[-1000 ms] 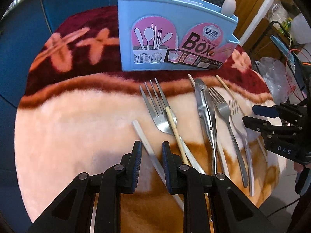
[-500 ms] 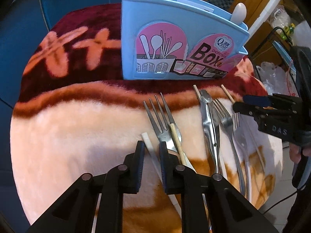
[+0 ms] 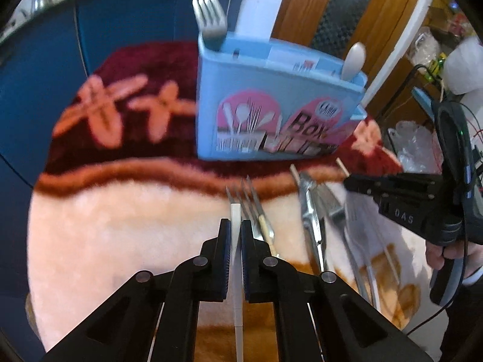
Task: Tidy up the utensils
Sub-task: 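Grasp a wooden chopstick with the right tool while the left tool grasps a white stick, then lift both sticks into the blue caddy and open both tools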
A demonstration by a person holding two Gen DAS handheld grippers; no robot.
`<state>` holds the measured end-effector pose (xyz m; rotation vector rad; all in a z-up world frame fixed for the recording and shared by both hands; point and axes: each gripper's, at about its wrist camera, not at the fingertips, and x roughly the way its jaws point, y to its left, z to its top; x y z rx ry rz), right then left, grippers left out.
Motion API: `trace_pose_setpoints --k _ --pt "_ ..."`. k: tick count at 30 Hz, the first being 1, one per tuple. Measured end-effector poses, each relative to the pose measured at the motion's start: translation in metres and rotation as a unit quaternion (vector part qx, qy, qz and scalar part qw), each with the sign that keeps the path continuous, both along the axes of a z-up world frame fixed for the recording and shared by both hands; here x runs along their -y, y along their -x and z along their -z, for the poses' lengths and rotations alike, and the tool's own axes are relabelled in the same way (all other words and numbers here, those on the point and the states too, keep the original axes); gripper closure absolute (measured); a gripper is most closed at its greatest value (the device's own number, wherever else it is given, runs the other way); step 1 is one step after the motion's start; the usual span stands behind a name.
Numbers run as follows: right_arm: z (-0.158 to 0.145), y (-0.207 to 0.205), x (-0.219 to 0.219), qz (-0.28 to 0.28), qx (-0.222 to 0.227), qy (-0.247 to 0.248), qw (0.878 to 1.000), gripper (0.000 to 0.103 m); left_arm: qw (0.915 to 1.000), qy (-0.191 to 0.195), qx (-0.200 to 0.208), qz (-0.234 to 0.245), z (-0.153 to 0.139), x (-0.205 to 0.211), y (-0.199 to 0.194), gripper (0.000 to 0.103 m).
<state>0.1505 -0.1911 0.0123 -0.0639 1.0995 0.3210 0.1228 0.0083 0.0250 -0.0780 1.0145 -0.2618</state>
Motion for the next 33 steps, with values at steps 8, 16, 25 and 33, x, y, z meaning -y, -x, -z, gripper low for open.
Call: trace_pose_setpoints --k 8,16,25,33 --pt "-0.045 0.037 0.011 0.004 0.097 -0.066 0.993 0.097 0.9926 0.009 0.120 -0.014 -0.053 0.008 0.011 0.097" --pt "-0.096 0.045 0.029 0.035 0.233 -0.113 0.965 0.097 0.9718 0.016 0.230 -0.050 -0.108 0.016 -0.001 0.097" --pt "-0.119 0.023 0.035 0.051 0.313 -0.147 0.937 0.097 0.9382 0.014 0.335 -0.086 -0.149 0.016 -0.026 0.097" --pt "-0.125 -0.018 0.030 0.065 0.352 -0.150 0.922 0.097 0.9218 0.035 0.371 -0.105 -0.154 0.015 -0.055 0.097"
